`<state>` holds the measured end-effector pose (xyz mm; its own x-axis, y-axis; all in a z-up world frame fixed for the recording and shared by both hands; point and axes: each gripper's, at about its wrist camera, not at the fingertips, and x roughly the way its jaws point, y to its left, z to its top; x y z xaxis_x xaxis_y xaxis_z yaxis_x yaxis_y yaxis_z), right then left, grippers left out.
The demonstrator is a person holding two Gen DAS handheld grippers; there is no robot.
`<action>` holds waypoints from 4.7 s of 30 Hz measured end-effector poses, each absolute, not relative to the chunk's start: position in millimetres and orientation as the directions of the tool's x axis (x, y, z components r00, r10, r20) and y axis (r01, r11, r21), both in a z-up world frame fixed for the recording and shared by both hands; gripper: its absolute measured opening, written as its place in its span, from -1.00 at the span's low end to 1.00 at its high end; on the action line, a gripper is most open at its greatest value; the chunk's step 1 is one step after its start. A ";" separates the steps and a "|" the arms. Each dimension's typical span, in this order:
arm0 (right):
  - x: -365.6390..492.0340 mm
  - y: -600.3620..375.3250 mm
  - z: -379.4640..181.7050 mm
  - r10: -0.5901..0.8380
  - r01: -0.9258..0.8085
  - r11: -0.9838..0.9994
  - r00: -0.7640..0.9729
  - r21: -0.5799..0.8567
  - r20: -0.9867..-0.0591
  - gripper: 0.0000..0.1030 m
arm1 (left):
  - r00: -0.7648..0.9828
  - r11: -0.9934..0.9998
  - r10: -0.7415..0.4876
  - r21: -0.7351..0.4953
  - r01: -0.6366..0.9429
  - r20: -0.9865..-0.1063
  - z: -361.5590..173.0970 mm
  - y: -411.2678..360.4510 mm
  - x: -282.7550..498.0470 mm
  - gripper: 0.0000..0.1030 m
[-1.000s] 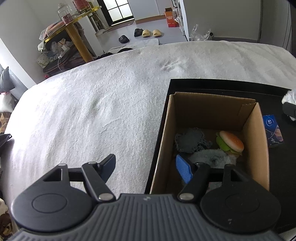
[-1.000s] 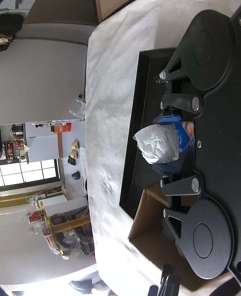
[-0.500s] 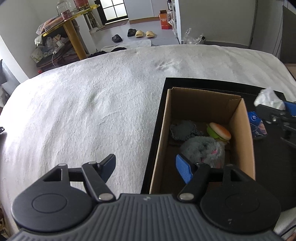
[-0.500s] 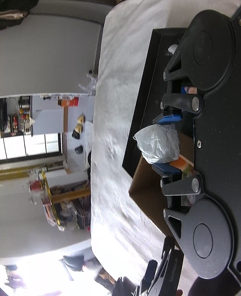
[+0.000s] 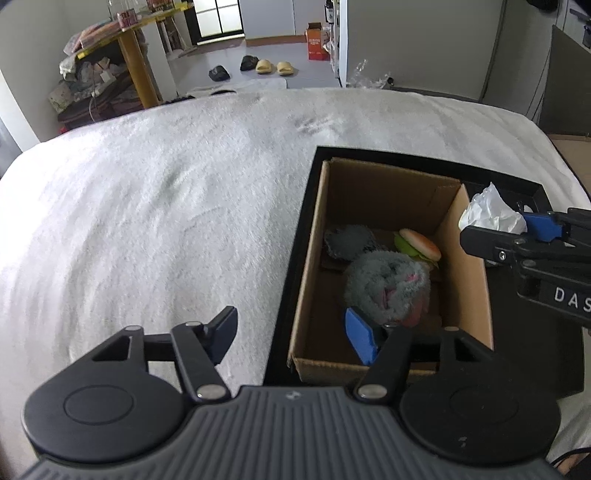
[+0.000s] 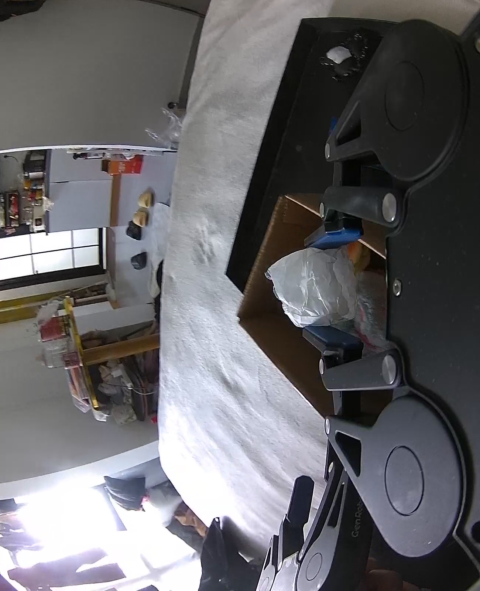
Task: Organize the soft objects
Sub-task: 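Carry the white paper with the right gripper into the box and release, then move the open right gripper down to the blue tissue pack, then close the right gripper on the blue tissue pack, then carry the tissue pack with the right gripper into the box and release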
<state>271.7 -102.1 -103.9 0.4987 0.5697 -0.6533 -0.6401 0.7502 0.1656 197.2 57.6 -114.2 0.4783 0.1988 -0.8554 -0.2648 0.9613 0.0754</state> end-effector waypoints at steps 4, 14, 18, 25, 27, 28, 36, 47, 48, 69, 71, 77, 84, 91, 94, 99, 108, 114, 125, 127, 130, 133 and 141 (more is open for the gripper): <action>266.6 -101.4 -106.8 0.566 -0.647 0.743 0.470 0.172 -0.678 -0.14 | 0.473 0.964 0.178 0.055 -0.262 -0.863 -121.4 58.9 197.8 -0.01; 261.0 -96.7 -115.0 0.572 -0.662 0.720 0.395 0.209 -0.719 -0.13 | 0.458 0.967 0.162 0.049 -0.249 -0.874 -132.4 63.2 200.7 -0.45; 261.9 -95.3 -117.1 0.583 -0.664 0.710 0.368 0.235 -0.724 -0.13 | 0.447 0.973 0.159 0.065 -0.220 -0.880 -138.4 60.2 201.8 -0.47; 262.0 -93.8 -124.7 0.586 -0.667 0.699 0.327 0.258 -0.742 -0.11 | 0.436 0.978 0.167 0.092 -0.188 -0.884 -144.8 54.1 202.6 -0.65; 262.8 -94.1 -126.3 0.584 -0.662 0.701 0.321 0.265 -0.745 -0.07 | 0.433 0.977 0.173 0.100 -0.187 -0.884 -146.4 53.5 202.8 -0.70; 263.5 -94.8 -127.1 0.583 -0.658 0.703 0.318 0.269 -0.748 -0.03 | 0.433 0.977 0.178 0.105 -0.186 -0.883 -146.7 53.4 202.7 -0.72; 265.5 -100.9 -125.5 0.586 -0.646 0.711 0.327 0.277 -0.741 0.17 | 0.437 0.976 0.190 0.120 -0.183 -0.879 -147.1 52.6 201.2 -0.78; 270.3 -112.1 -117.2 0.578 -0.632 0.736 0.400 0.243 -0.711 0.53 | 0.428 0.973 0.199 0.127 -0.192 -0.882 -140.0 52.3 201.6 -0.76; 271.3 -113.6 -116.6 0.576 -0.629 0.740 0.408 0.240 -0.708 0.57 | 0.429 0.973 0.200 0.126 -0.195 -0.881 -138.8 51.7 202.1 -0.74; 308.6 -172.6 -151.5 0.464 -0.470 0.858 0.539 0.206 -0.703 0.66 | 0.437 0.954 0.283 0.205 -0.218 -0.854 -128.1 34.7 239.4 0.07; 312.2 -172.2 -155.7 0.442 -0.453 0.870 0.547 0.193 -0.711 0.66 | 0.431 0.954 0.282 0.204 -0.219 -0.857 -131.1 33.4 244.0 0.13; 323.1 -172.6 -171.4 0.399 -0.418 0.892 0.553 0.171 -0.731 0.66 | 0.421 0.952 0.295 0.228 -0.203 -0.858 -141.6 27.3 256.9 0.21; 336.0 -169.5 -195.1 0.367 -0.402 0.904 0.546 0.149 -0.754 0.64 | 0.419 0.944 0.319 0.246 -0.221 -0.850 -149.2 31.3 273.0 0.27; 344.8 -165.4 -215.3 0.321 -0.405 0.910 0.548 0.091 -0.773 0.62 | 0.405 0.943 0.321 0.248 -0.223 -0.856 -156.9 32.1 284.2 0.27; 347.4 -162.5 -223.5 0.291 -0.412 0.910 0.549 0.049 -0.784 0.62 | 0.403 0.944 0.318 0.248 -0.218 -0.858 -159.6 30.1 287.4 0.27; 349.1 -161.7 -230.5 0.257 -0.401 0.916 0.543 0.022 -0.799 0.30 | 0.400 0.945 0.316 0.249 -0.210 -0.860 -163.5 26.6 289.2 0.27; 346.3 -165.2 -216.2 0.265 -0.383 0.923 0.547 0.044 -0.794 0.00 | 0.405 0.945 0.317 0.246 -0.217 -0.858 -156.5 28.7 281.3 0.28; 344.9 -169.2 -196.0 0.291 -0.375 0.924 0.573 0.071 -0.766 0.00 | 0.414 0.942 0.322 0.243 -0.233 -0.851 -145.9 32.9 271.8 0.28; 333.1 -169.5 -157.1 0.390 -0.397 0.902 0.582 0.169 -0.714 0.00 | 0.425 0.957 0.255 0.164 -0.239 -0.868 -133.3 42.4 248.3 0.27; 330.1 -166.0 -149.9 0.402 -0.413 0.895 0.589 0.166 -0.701 0.00 | 0.426 0.958 0.252 0.160 -0.239 -0.869 -131.4 44.6 243.8 0.27; 323.7 -158.6 -140.6 0.430 -0.439 0.881 0.589 0.176 -0.684 0.00 | 0.428 0.958 0.247 0.153 -0.243 -0.869 -128.8 49.0 236.8 0.27; 317.7 -150.8 -133.6 0.449 -0.462 0.869 0.584 0.177 -0.677 0.00 | 0.435 0.960 0.230 0.128 -0.251 -0.871 -127.2 53.9 229.6 0.26; 301.2 -130.9 -124.6 0.498 -0.526 0.830 0.549 0.185 -0.671 0.01 | 0.456 0.965 0.202 0.096 -0.244 -0.867 -127.2 61.2 213.8 -0.01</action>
<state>301.2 -130.9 -124.6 0.5493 0.4977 -0.6713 -0.5258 0.8302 0.1853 213.8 61.2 -127.2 0.4560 0.2018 -0.8668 -0.2439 0.9650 0.0964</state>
